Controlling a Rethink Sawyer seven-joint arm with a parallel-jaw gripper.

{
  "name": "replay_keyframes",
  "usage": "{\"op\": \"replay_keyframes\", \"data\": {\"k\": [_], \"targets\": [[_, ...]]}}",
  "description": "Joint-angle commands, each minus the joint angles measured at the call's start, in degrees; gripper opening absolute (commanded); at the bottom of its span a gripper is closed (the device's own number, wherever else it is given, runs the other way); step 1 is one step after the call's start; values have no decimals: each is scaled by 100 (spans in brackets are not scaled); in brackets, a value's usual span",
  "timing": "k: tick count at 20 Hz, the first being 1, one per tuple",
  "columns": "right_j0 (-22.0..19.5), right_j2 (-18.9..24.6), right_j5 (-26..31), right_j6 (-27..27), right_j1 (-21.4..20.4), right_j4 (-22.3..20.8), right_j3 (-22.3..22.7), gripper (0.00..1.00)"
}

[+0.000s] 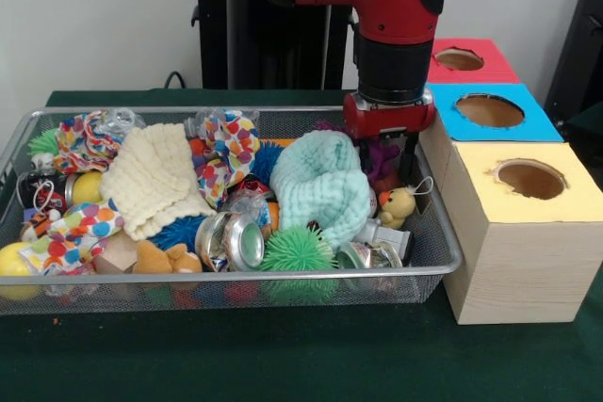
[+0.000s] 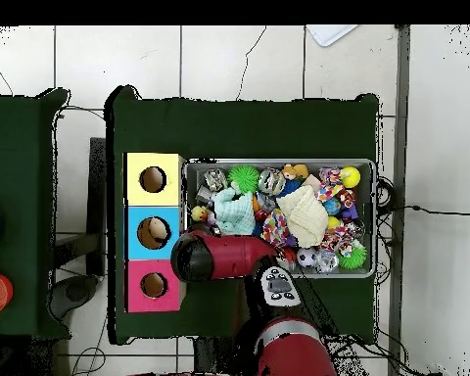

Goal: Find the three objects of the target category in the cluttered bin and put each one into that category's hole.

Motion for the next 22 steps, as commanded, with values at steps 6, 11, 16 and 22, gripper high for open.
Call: {"op": "replay_keyframes", "data": {"k": [6, 11, 16, 22], "targets": [[-8, 544, -592, 958, 746, 146, -435, 100], [196, 369, -674, 1041, 911, 236, -713, 100], [315, 270, -656, 1072, 951, 314, -846, 100], [371, 247, -590, 1072, 941, 373, -936, 100]]}}
